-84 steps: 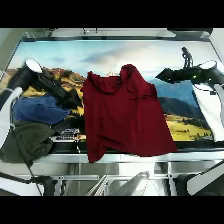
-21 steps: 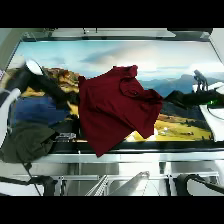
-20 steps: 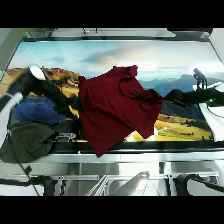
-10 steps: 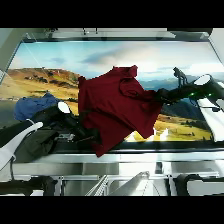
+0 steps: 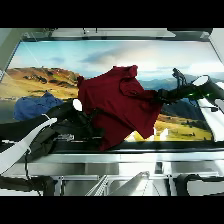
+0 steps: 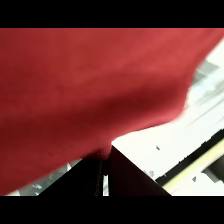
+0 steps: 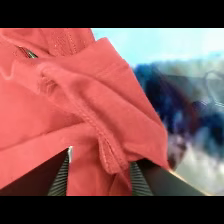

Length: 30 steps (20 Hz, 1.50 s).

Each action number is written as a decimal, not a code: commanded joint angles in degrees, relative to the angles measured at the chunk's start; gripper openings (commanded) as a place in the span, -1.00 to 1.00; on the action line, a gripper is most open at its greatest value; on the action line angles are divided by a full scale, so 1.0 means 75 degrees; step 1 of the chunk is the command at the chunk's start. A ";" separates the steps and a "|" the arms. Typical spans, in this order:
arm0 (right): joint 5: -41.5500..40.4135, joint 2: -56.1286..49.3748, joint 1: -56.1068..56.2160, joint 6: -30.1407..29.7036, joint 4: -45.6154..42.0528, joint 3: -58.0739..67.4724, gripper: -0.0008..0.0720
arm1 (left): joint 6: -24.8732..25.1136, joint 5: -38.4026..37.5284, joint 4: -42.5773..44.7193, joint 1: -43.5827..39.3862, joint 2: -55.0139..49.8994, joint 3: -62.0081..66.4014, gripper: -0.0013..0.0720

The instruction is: Fold the shirts.

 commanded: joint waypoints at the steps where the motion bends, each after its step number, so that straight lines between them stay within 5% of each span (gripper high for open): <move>1: -0.0423 -0.0015 -0.0003 0.0009 0.0006 0.0003 -0.05 | 0.0052 -0.0417 -0.0117 0.0108 -0.0023 0.0210 -0.91; 5: -0.0504 -0.0420 0.0015 0.0122 0.0309 0.0003 -0.06 | 0.0055 -0.0414 -0.0114 0.0187 -0.0023 0.0210 -0.91; 7: -0.0504 -0.0743 0.0026 0.0117 0.0644 0.0003 -0.60 | 0.0111 -0.0414 -0.0114 0.0187 -0.0023 0.0210 -0.91; 9: -0.0504 -0.0976 0.0026 0.0041 0.1099 0.0003 -0.65 | 0.0169 -0.0414 -0.0111 0.0187 -0.0023 0.0210 -0.91; 10: -0.0501 -0.0997 0.0026 -0.0207 0.1332 0.0003 -0.93 | 0.0245 -0.0420 -0.0111 0.0201 -0.0023 0.0210 -0.91; 15: 0.0667 -0.0428 -0.0227 -0.0688 0.1644 0.0764 -0.94 | 0.0440 -0.0618 -0.0198 0.0819 0.0501 0.0213 -0.91; 19: 0.1842 0.1346 -0.1145 -0.0702 0.2060 0.1816 -0.94 | 0.0825 -0.1119 -0.1478 0.2425 0.2060 0.0737 -0.91; 22: 0.1705 0.3281 -0.2192 -0.1110 0.3235 0.2124 -0.94 | 0.1492 -0.1326 -0.3602 0.3908 0.3383 0.1830 -0.91; 26: 0.0807 0.5986 -0.3713 -0.1676 0.4465 0.2151 -0.94 | 0.2658 -0.1588 -0.6566 0.5642 0.4841 0.3768 -0.90; 30: -0.0997 0.8142 -0.4395 -0.2235 0.4572 0.2148 -0.94 | 0.2734 -0.0959 -0.6962 0.7702 0.5983 0.5362 -0.90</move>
